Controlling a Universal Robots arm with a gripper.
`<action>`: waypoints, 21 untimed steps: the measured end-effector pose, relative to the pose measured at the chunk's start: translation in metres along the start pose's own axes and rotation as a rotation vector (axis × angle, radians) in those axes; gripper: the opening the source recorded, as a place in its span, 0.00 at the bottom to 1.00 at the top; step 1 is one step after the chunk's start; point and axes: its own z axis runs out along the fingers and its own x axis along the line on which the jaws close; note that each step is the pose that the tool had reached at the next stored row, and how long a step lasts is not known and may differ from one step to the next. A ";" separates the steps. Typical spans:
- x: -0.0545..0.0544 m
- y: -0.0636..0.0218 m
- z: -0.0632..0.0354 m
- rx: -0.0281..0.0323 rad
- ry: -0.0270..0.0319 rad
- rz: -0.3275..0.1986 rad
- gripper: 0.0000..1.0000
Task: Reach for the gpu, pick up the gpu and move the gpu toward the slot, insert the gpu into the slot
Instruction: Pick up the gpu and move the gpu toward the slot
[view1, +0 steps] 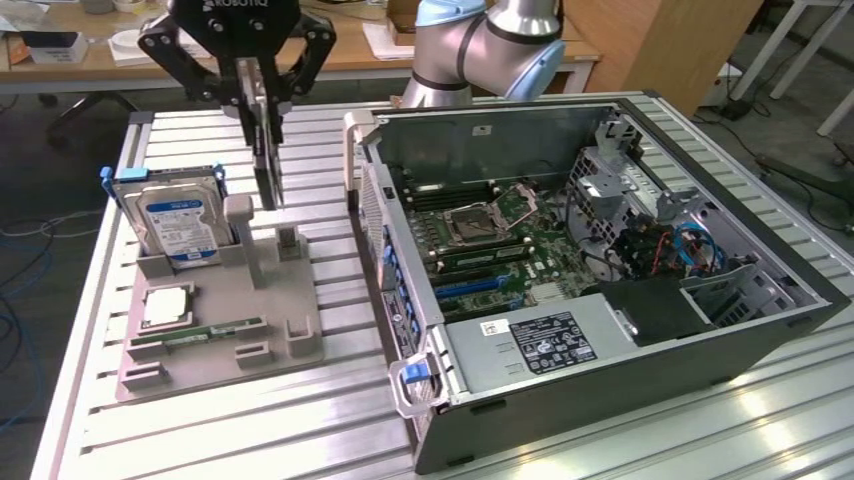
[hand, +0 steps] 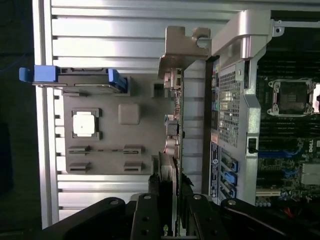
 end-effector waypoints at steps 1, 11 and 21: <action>-0.002 0.0001 0.0001 0.0161 -0.0001 0.000 0.26; -0.024 0.0003 0.0010 0.0459 -0.0005 -0.001 0.26; -0.067 0.0008 0.0046 0.0452 -0.0004 -0.001 0.26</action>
